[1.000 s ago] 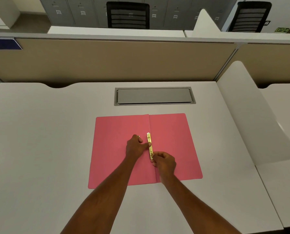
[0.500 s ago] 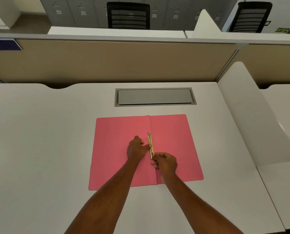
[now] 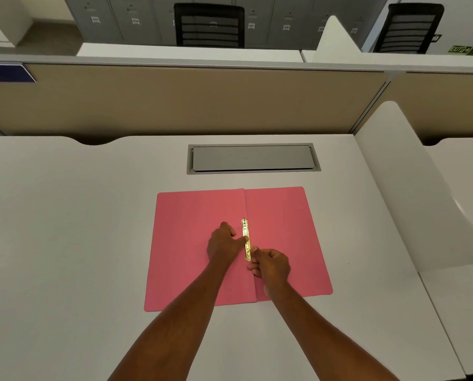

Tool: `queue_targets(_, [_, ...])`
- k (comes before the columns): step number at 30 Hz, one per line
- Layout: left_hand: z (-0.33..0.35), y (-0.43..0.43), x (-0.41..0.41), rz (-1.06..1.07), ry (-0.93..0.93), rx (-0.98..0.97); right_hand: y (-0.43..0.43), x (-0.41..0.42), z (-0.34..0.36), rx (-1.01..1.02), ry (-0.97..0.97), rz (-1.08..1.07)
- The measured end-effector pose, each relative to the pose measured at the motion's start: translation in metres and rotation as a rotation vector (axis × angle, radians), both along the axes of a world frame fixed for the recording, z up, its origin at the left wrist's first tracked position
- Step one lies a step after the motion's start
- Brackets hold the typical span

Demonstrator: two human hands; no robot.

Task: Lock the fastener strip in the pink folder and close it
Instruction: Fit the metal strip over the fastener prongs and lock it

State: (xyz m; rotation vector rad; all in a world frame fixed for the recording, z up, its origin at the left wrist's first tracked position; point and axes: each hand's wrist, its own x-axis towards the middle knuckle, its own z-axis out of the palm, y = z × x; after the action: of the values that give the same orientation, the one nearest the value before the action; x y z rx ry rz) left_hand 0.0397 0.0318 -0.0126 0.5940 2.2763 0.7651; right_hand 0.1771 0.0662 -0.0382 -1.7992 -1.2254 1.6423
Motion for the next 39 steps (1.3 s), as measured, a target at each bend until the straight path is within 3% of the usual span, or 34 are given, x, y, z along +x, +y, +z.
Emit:
queue_targets(9, [0.000,0.001,0.000,-0.003,-0.009,-0.003,-0.002,-0.010,0.006,0.153,-0.212,0.305])
queue_targets(23, [-0.002,0.003,-0.002,-0.008,-0.034,-0.003,-0.014,0.004,0.012,0.665,-0.680,0.931])
queue_targets(39, [-0.003,0.002,0.003,-0.016,0.009,0.036,0.001,0.015,0.016,0.697,-0.713,1.071])
